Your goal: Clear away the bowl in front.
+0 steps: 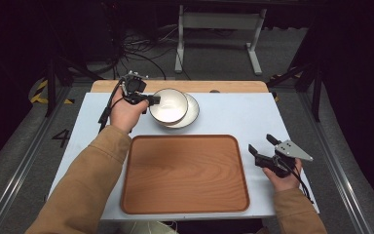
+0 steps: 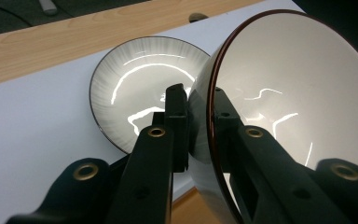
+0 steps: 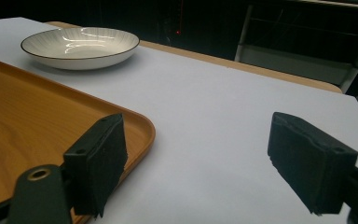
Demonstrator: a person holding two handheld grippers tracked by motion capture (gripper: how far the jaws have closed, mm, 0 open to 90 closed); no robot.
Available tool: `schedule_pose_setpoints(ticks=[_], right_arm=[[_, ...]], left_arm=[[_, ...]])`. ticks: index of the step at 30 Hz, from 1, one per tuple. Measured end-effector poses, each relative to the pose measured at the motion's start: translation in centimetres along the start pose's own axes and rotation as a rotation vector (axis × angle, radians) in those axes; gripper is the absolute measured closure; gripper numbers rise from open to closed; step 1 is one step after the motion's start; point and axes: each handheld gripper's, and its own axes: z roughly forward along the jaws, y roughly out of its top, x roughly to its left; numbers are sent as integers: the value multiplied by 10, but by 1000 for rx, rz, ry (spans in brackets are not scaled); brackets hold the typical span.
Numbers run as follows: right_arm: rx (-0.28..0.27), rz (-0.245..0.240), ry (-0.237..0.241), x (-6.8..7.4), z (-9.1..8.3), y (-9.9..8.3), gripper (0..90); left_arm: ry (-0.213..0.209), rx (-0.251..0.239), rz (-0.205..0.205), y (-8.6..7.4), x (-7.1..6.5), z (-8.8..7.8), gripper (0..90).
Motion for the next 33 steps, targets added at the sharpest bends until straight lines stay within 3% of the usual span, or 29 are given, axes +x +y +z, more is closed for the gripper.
schedule_pose_setpoints(ticks=[5, 7, 18, 27, 33], right_arm=[[-1, 6, -1, 0, 0, 0, 198], [-2, 6, -2, 0, 0, 0, 198], [-3, 9, 1, 0, 0, 0, 196], [-4, 11, 1, -1, 0, 0, 196], [-7, 10, 2, -1, -1, 0, 196]], left_arm=[[-38, -9, 36, -5, -8, -12, 816], [-41, -5, 35, -6, -10, -13, 816], [-80, 26, 127, -14, -30, -28, 816], [-107, 60, 176, -22, -34, -27, 816], [-146, 91, 223, -28, -39, -20, 815]])
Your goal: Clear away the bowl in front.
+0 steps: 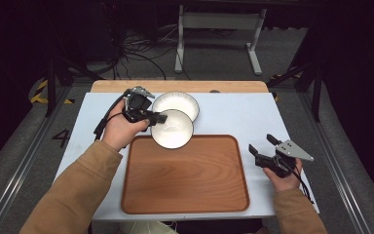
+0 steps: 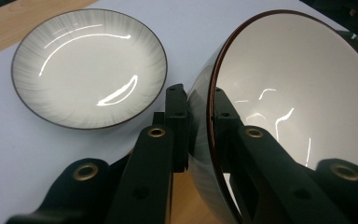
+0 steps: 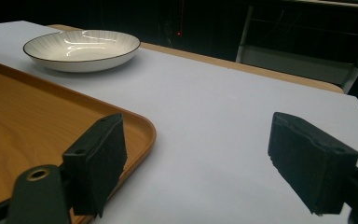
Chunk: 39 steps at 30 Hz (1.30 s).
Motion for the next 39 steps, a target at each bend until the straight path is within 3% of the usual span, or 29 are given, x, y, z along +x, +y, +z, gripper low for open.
schedule_pose_setpoints(ticks=[16, 18, 33, 39], right_arm=[[0, -2, 0, 0, 0, 0, 196], [0, -1, 0, 0, 0, 0, 196], [-1, -2, 1, 0, 0, 0, 196], [-2, -3, -1, 0, -1, 0, 196]], left_arm=[[-70, 101, 66, -11, -12, 29, 815], [-79, 107, 58, -12, -13, 33, 815], [-99, 167, 109, -17, -23, 51, 814], [-111, 188, 106, -22, -21, 59, 814]])
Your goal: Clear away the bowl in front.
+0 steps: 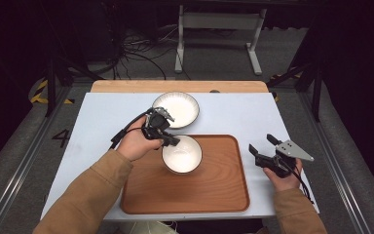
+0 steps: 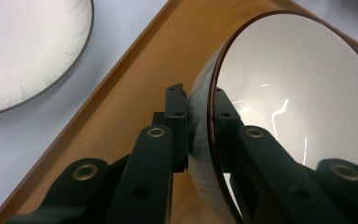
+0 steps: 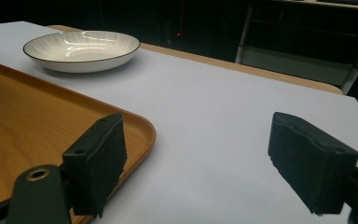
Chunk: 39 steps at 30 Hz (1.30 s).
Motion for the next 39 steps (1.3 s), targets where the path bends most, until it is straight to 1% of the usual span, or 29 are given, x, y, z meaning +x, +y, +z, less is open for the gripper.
schedule_pose_setpoints(ticks=[5, 7, 10, 11, 13, 14, 15, 20, 25, 26, 31, 32, 35, 39], right_arm=[[-2, 0, 0, 0, 0, 0, 196], [-1, 0, -1, 0, 0, 0, 196], [-2, 0, -3, 0, 0, 0, 196], [-1, -2, -3, 0, 0, 0, 196], [0, -2, -1, 0, 0, 0, 196], [-1, -1, -2, 0, 0, 0, 196], [-2, 0, -3, 0, 0, 0, 196], [0, -3, -3, 0, 0, 0, 196], [0, -2, -2, 0, 0, 0, 196], [-1, -2, -3, 0, 0, 0, 196], [0, -3, -1, 0, 0, 0, 196], [0, -2, -1, 0, 0, 0, 196], [0, -2, -1, 0, 0, 0, 196], [0, -2, -2, 0, 0, 0, 197]], left_arm=[[-5, 15, 7, -4, 1, 6, 814], [-8, 29, 1, -5, 1, 8, 814], [-3, 45, 20, -7, 1, 10, 814], [-10, 43, 15, -8, 0, 12, 813], [-18, 51, 16, -9, 1, 14, 814], [-15, 56, 20, -10, 1, 15, 813], [-16, 56, 15, -11, 1, 17, 813], [-27, 63, 20, -13, 2, 22, 813], [-44, 56, 13, -14, 2, 26, 812], [-50, 56, 13, -15, 2, 27, 811], [-51, 65, 23, -15, 2, 29, 811], [-60, 60, 23, -15, 2, 30, 810], [-68, 63, 13, -15, 3, 31, 810], [-74, 67, 11, -15, 4, 32, 811]])
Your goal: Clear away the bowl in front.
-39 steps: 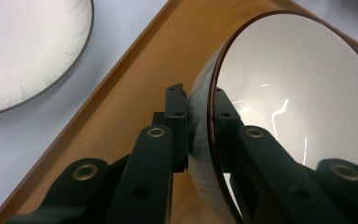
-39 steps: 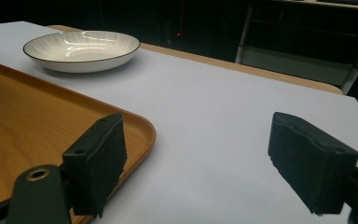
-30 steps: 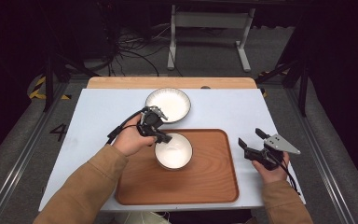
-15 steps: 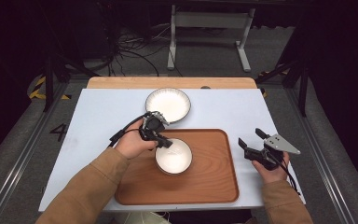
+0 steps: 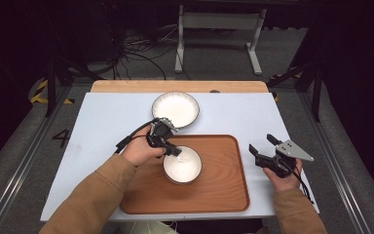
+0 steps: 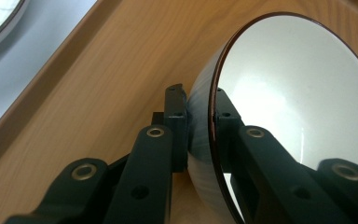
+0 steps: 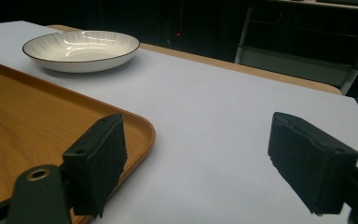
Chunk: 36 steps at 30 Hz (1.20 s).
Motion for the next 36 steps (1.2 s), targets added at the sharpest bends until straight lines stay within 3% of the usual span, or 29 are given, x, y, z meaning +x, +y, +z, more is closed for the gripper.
schedule_pose_setpoints(ticks=[9, 14, 16, 25, 31, 36], right_arm=[[1, 1, 0, 0, 0, 0, 197], [1, 2, 1, 0, 0, 0, 197], [1, 2, 2, 0, 0, 0, 197], [-1, 16, 9, -1, 0, 0, 196], [-4, 19, 23, -1, 0, 0, 195], [-6, 24, 31, -2, 0, 0, 195]], left_arm=[[25, 28, -5, -1, 2, 0, 809], [17, -3, -18, -1, 1, -1, 701], [32, -8, 2, -1, -1, -1, 634], [68, -100, 25, 0, -12, -14, 364], [81, -196, 42, -2, -21, -29, 266], [103, -245, 59, -7, -29, -41, 211]])
